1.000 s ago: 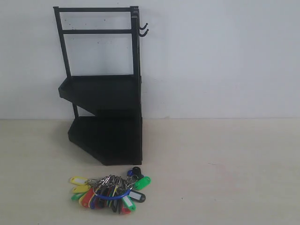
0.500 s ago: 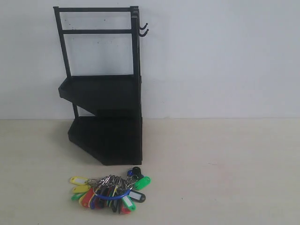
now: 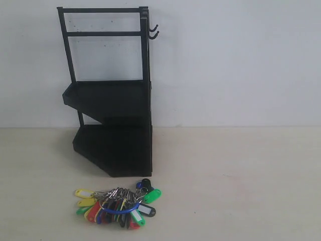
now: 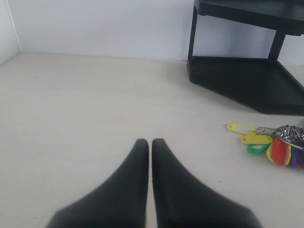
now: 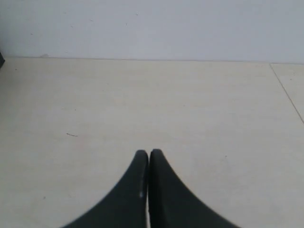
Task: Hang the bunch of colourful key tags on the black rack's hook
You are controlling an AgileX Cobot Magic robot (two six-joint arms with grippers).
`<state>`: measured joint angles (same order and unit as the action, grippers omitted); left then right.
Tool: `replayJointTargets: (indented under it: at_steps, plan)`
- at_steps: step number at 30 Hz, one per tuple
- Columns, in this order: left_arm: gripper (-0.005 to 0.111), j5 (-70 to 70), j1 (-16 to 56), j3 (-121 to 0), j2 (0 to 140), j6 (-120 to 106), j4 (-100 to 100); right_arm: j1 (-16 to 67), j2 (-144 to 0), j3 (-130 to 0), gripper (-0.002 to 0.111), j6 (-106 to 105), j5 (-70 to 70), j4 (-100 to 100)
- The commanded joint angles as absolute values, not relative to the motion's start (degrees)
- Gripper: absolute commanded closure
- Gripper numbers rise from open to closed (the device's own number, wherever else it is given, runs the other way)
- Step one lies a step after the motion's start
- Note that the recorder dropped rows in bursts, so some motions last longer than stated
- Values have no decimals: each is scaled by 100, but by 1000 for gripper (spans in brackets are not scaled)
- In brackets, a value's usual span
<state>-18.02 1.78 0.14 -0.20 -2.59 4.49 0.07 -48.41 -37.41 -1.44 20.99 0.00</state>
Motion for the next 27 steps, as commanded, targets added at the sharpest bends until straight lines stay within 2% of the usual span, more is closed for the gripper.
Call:
replayJointTargets:
  at_steps: [1,6,12,18,23,27]
  plan:
    - [102,-1759,159,0,0,-261,489,0,-4928,-3779,108,-182,1765,-37]
    - [102,-1759,159,0,0,-261,489,0,-4928,-3779,108,-140,1672,57]
    - [102,-1759,159,0,0,-261,489,-3,-4983,-3779,108,-532,1917,1251]
    - [102,-1759,159,0,0,-261,489,-3,-5405,-3838,108,-3286,2483,3608]
    - [102,-1759,159,0,0,-261,489,-3,-6350,-4490,108,-6769,4735,5662]
    - [102,-1759,159,0,0,-261,489,196,-7232,-5130,108,-7095,5226,5980]
